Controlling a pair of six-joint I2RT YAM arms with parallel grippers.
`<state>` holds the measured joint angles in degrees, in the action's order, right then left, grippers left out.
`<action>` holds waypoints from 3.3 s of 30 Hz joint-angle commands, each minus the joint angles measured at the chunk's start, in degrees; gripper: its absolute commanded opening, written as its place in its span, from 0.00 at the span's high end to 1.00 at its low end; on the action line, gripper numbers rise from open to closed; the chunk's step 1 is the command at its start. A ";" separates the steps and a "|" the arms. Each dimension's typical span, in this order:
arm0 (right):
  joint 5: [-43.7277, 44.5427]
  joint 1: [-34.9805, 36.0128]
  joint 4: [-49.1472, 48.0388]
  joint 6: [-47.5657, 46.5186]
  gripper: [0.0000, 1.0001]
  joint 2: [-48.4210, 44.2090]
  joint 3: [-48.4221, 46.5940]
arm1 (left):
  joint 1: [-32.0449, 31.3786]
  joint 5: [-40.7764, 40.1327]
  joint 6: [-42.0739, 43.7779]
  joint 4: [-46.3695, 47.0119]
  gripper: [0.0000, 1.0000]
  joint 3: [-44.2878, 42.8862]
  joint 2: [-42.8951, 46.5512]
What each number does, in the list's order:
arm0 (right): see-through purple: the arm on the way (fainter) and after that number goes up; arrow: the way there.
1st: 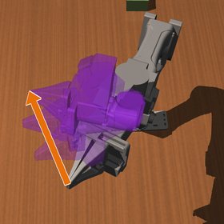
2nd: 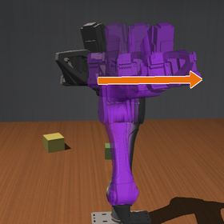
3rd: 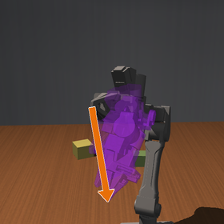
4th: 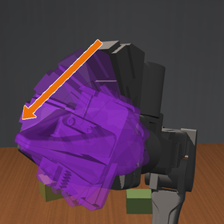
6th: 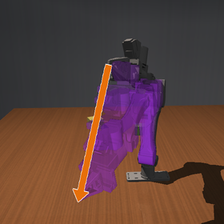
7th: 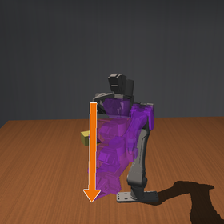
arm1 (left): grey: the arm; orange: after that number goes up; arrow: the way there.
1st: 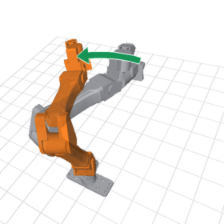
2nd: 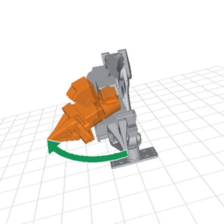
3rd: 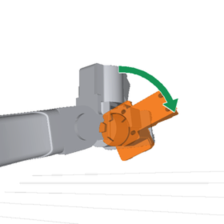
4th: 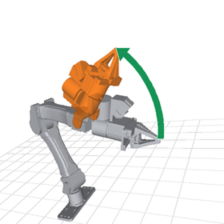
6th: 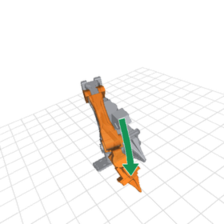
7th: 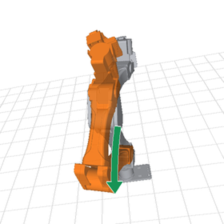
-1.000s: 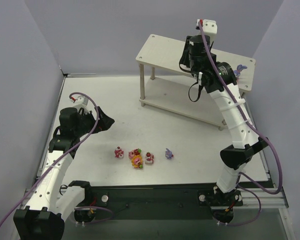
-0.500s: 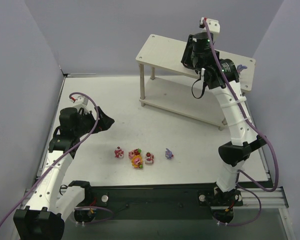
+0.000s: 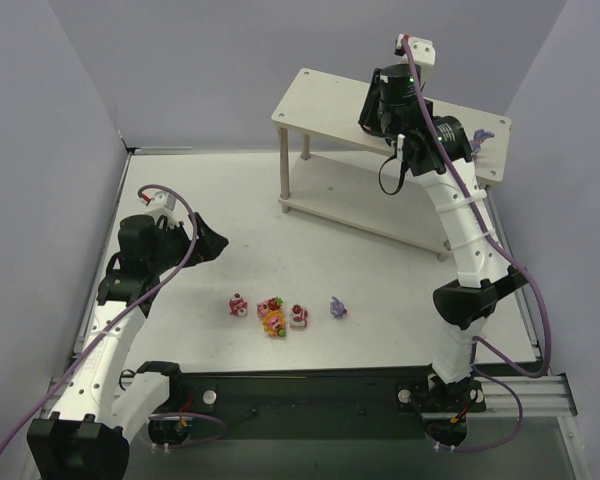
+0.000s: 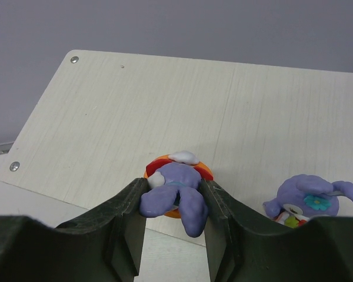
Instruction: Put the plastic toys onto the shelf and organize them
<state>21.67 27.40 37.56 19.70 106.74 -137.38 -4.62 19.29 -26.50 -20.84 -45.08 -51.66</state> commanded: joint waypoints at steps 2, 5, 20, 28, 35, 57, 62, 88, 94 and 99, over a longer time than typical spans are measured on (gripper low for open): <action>2.15 -0.24 0.14 -0.72 0.70 1.19 -2.19 | 0.67 -0.30 0.13 0.89 0.04 -0.45 0.16; 2.58 -0.15 0.14 -1.16 0.64 1.63 -2.89 | 0.75 -0.30 0.05 0.89 0.04 -0.45 0.24; 3.47 0.20 0.93 0.15 0.59 2.08 -3.68 | 0.93 -0.39 -0.04 0.80 0.04 -0.36 0.42; 3.20 0.64 2.08 0.77 0.58 -0.92 -2.10 | 0.93 -0.48 -0.04 0.80 0.04 -0.27 0.68; 3.29 0.90 2.52 0.77 0.55 -0.92 -2.10 | 0.93 -0.74 -0.04 0.71 0.04 -0.10 0.77; 2.06 -0.50 0.93 1.56 1.00 1.64 -3.34 | 0.93 -1.18 -0.04 0.63 0.04 -0.18 1.03; 1.53 -0.42 -0.12 1.92 1.00 -1.70 -0.61 | 0.93 -1.10 -0.04 0.71 0.03 -0.18 1.21; -0.14 0.11 0.85 3.67 0.89 -2.50 0.54 | 1.02 -1.62 -0.13 0.45 0.04 0.08 1.39; 0.30 0.29 1.29 3.59 0.75 -1.45 -0.25 | 1.02 -1.80 -0.04 0.36 0.04 -0.01 1.47; 1.00 0.20 1.64 3.24 0.67 -0.48 -1.05 | 1.02 -1.80 -0.13 0.45 0.04 -0.01 1.47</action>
<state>21.39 27.42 39.11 22.96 105.25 -136.00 -4.01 17.98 -26.55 -20.88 -44.82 -51.31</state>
